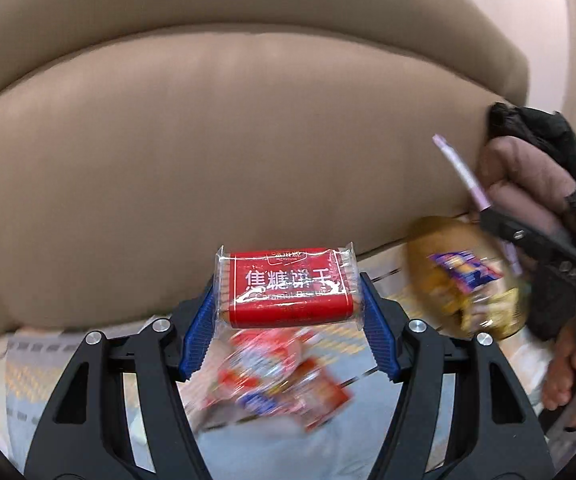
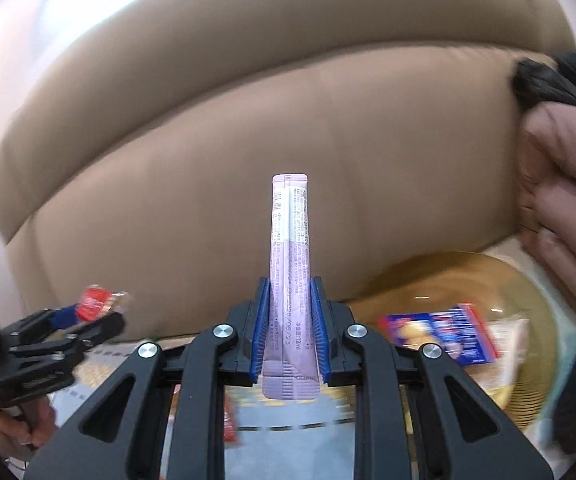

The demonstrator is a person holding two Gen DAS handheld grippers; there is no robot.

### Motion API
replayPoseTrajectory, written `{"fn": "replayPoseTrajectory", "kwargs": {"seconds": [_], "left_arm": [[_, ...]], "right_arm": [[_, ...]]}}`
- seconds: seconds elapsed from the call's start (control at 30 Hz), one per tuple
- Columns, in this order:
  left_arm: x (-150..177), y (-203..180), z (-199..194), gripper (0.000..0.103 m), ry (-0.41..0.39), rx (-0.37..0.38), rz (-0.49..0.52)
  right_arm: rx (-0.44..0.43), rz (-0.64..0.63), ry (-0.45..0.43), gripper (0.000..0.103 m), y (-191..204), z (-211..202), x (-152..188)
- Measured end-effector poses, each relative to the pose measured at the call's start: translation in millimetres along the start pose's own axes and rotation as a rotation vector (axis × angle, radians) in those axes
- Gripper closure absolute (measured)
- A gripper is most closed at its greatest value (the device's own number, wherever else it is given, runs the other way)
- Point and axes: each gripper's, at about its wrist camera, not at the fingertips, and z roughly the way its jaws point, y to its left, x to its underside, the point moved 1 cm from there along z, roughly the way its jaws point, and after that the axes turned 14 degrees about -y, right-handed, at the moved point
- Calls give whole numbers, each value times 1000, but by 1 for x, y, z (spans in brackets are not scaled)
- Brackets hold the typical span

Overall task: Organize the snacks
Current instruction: 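Carry the red pack and pink stick to the gold plate and release, then move both tools back over the remaining snacks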

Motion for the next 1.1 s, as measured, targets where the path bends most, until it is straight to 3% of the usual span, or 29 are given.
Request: {"fn": "replayPoseTrajectory", "kwargs": {"seconds": [0.2,0.33,0.4,0.47,0.53,0.57,0.6,0.67,0.83,1.1], "left_arm": [[-40,-52,45,37,68,117,37],[-41,-92,68,37,114,196,53],[-35,-107,81,37,153,227,47],[-24,-122,93,37,179,248,65],[-12,-139,107,24,213,316,73],[-3,-149,118,4,269,371,88],[4,-156,127,3,324,386,118],[17,-161,137,3,385,328,182],[27,-142,141,3,377,298,178],[24,-102,141,3,378,203,109]], "right_arm": [[113,200,50,83,-78,3,-25],[119,349,102,83,-119,10,-22],[125,362,141,82,-123,16,-9],[188,383,139,76,-129,22,0],[280,508,107,7,-149,18,12],[307,561,87,7,-157,14,16],[306,603,54,7,-163,9,20],[301,600,53,7,-170,5,21],[309,610,58,7,-167,-1,23],[265,479,4,7,-128,-6,-1]]}}
